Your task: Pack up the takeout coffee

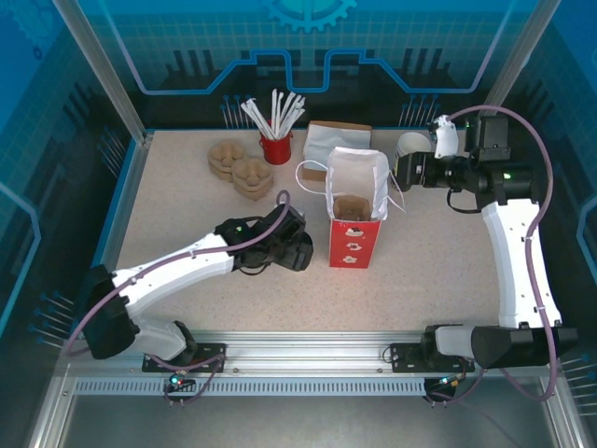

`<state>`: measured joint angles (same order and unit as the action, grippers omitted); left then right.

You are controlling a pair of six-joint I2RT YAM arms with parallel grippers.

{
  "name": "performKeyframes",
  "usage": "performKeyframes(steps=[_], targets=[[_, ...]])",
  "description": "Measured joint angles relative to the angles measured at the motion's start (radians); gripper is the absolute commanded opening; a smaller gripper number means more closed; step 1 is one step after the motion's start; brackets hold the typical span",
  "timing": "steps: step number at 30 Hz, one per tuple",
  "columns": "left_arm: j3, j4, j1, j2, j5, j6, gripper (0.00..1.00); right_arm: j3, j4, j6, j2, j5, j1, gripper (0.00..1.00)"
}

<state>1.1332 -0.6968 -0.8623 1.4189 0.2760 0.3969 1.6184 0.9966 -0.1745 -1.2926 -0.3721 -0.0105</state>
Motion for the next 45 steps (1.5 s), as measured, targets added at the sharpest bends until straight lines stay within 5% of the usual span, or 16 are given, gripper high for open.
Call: performKeyframes(steps=[45], targets=[[0.188, -0.108, 0.0, 0.226, 0.072, 0.102, 0.76, -0.003, 0.025, 0.019, -0.008, -0.104, 0.067, 0.56]])
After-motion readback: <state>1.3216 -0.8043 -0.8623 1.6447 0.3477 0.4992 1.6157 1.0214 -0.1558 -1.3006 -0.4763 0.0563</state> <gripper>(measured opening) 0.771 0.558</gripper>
